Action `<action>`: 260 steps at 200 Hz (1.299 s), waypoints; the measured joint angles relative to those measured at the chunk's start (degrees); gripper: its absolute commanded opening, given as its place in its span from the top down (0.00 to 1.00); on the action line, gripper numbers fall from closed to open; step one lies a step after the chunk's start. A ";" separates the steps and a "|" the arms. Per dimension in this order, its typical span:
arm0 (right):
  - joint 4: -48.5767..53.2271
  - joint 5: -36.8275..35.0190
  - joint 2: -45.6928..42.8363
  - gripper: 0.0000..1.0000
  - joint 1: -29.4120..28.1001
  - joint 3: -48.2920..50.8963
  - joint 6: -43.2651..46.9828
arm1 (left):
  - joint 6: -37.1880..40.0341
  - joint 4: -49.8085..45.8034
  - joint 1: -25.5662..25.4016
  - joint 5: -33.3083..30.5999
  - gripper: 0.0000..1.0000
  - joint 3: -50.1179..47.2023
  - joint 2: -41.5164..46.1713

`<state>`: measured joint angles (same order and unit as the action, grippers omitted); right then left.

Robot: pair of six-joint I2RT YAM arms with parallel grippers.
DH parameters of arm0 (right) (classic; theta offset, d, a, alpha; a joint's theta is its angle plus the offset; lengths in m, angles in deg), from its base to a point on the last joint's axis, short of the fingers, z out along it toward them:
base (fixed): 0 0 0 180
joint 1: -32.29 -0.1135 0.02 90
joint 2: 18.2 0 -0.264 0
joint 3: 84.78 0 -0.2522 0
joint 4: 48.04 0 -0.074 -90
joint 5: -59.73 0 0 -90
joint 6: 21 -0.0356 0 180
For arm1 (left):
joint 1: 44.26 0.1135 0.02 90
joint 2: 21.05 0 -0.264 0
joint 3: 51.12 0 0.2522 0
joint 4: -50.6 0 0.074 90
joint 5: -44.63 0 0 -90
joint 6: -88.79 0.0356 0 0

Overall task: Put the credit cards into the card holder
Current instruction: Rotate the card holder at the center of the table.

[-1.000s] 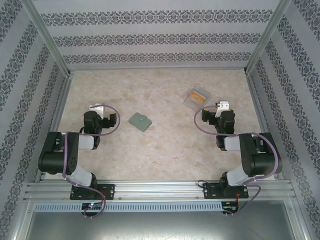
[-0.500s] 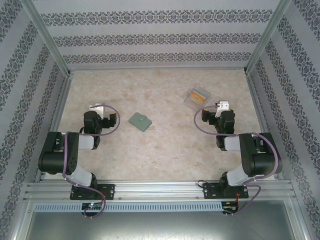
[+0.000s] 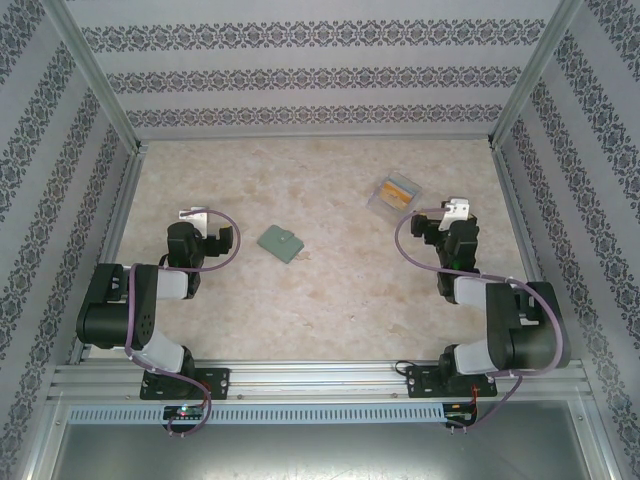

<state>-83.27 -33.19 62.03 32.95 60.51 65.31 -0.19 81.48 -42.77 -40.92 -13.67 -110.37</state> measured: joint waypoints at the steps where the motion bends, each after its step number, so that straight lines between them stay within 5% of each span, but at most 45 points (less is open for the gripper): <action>1: 0.11 0.00 -0.15 0.02 0.00 0.00 0.02 | 0.00 0.00 0.00 0.00 0.01 0.00 0.00; 69: 26.27 -11.63 -17.59 0.02 0.74 -7.26 -12.50 | -1.86 -3.02 0.00 -4.11 0.01 0.09 2.25; 99: 35.89 -4.20 -17.33 0.02 3.76 -12.28 -19.34 | -11.28 -19.47 0.00 -12.59 0.01 5.07 15.78; 121: 39.52 3.10 -13.46 0.08 -0.26 -15.15 -20.57 | -25.05 -34.07 0.02 -14.67 0.01 15.13 21.81; 182: 47.19 17.40 3.82 0.20 -19.12 -26.91 -18.82 | -41.72 -50.14 -1.07 6.69 0.00 22.12 15.39; 223: 50.51 21.88 19.41 0.24 -30.36 -40.81 -16.00 | -45.20 -51.76 -2.40 17.53 0.16 18.10 8.41; 240: 52.48 23.39 25.66 0.30 -32.09 -47.52 -15.89 | -45.64 -51.49 -3.52 20.46 0.28 18.36 5.60; 260: 53.70 24.50 33.64 0.33 -33.00 -55.49 -15.93 | -46.73 -50.07 -4.87 24.06 0.29 18.62 1.92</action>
<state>-29.56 -8.69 95.66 -0.05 5.02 49.38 -46.92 31.41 -47.64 -16.86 4.95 -108.45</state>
